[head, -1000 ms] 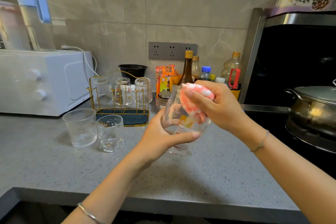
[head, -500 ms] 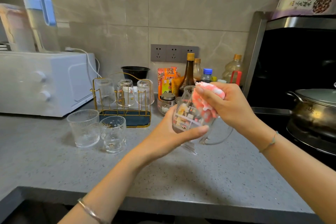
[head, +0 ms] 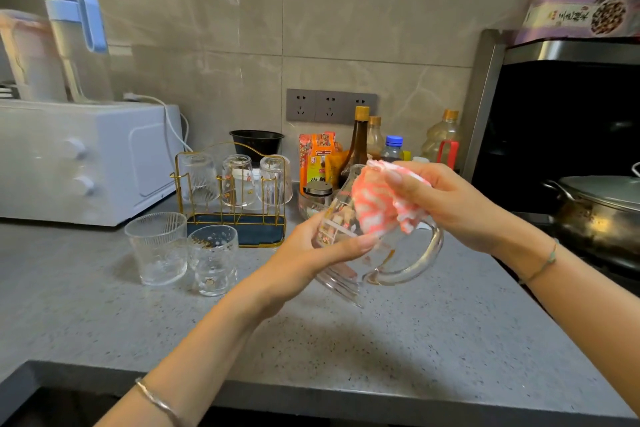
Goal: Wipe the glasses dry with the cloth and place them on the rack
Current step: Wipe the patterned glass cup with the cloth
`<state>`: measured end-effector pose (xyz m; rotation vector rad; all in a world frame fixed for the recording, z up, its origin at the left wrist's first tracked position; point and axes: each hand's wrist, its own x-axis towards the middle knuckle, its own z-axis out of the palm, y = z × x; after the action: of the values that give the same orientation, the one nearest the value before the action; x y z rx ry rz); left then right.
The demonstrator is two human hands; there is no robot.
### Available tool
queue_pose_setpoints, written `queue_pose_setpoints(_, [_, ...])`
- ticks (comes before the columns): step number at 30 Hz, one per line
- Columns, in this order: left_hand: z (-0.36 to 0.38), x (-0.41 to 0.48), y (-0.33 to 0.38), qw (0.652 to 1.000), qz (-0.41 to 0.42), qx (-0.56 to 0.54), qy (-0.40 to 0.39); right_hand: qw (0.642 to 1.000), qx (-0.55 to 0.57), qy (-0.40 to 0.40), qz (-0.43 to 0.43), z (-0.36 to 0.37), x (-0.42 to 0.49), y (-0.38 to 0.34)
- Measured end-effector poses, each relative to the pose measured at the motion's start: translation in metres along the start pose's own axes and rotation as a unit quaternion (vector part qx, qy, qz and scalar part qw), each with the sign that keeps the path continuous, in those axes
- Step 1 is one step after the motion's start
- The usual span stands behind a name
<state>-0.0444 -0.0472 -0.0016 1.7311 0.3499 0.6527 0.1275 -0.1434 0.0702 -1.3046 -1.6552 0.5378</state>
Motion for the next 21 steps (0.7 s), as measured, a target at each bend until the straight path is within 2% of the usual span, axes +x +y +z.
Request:
queue_pose_setpoints(3, [-0.004,-0.003,0.003,0.999,-0.033,-0.022,-0.034,0.999,0.020,-0.033,0.017,-0.002,-0.002,-0.001])
queue_pose_setpoints(6, [-0.011,-0.004,-0.003,0.988,-0.045,-0.126,-0.072,0.999,0.025,-0.039,0.014,-0.001,-0.003,-0.003])
queue_pose_setpoints(8, [-0.011,-0.001,-0.010,0.965,-0.069,-0.230,-0.103,1.000,0.014,-0.004,-0.004,0.003,-0.003,-0.002])
queue_pose_setpoints(10, [-0.008,0.001,-0.014,0.927,-0.089,-0.332,-0.148,0.996,-0.027,0.062,-0.058,0.011,-0.002,0.001])
queue_pose_setpoints(13, [-0.002,0.006,-0.016,0.901,-0.088,-0.385,-0.177,0.981,-0.062,0.140,-0.122,0.020,0.002,0.004])
queue_pose_setpoints(15, [-0.002,0.010,-0.016,0.908,-0.090,-0.374,-0.169,0.979,-0.047,0.164,-0.108,0.020,0.005,0.003])
queue_pose_setpoints(17, [-0.004,0.014,-0.014,0.931,-0.084,-0.325,-0.141,0.977,-0.038,0.190,-0.089,0.017,0.006,0.005])
queue_pose_setpoints(21, [-0.007,0.018,-0.002,0.992,-0.015,-0.121,-0.036,0.964,-0.069,0.237,-0.096,0.015,0.009,0.009])
